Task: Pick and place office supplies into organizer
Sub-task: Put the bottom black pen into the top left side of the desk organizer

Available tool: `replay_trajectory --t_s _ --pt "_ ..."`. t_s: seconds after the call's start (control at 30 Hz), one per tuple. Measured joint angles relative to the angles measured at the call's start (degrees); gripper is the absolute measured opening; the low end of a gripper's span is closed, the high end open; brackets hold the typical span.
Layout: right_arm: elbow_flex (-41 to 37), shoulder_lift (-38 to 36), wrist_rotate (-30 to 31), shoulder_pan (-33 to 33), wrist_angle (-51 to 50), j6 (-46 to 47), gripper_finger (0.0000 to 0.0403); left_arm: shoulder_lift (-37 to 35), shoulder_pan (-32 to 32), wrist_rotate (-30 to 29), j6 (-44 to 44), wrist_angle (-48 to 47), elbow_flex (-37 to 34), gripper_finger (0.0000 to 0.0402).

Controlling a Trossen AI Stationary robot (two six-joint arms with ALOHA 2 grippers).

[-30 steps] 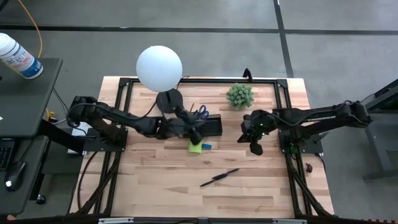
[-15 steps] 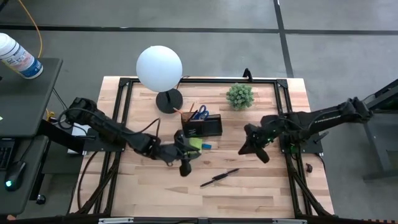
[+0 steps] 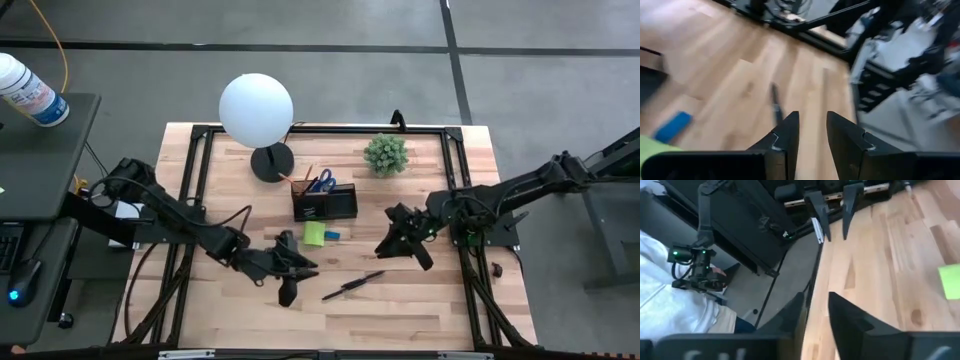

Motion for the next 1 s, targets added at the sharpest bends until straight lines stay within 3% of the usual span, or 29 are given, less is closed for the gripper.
replay_trajectory --t_s 0.23,0.43,0.53,0.67,0.83,1.0 --pt "0.00 4.75 -1.15 -0.02 9.20 0.90 0.0156 0.02 -1.69 0.91 -2.80 4.82 0.00 0.0085" --pt "-0.01 9.39 10.60 -0.46 18.27 -3.65 0.0194 0.05 -1.45 0.54 -10.14 11.47 0.02 0.0086" --pt "-0.01 11.21 9.42 1.23 20.79 -5.99 0.0204 0.04 -1.46 0.39 -13.80 13.29 0.03 0.0085" --pt "-0.01 12.70 8.02 5.78 14.84 -8.67 0.0207 0.05 -2.19 2.55 -16.99 12.77 0.04 0.0085" --pt "-0.08 13.09 17.55 12.41 0.67 -12.07 0.0191 0.05 -3.19 4.76 -17.64 8.12 0.04 0.0085" --pt "-0.14 13.81 22.49 15.80 -3.16 -11.46 0.0172 0.04 -3.03 5.15 -17.71 2.74 0.04 0.0085"
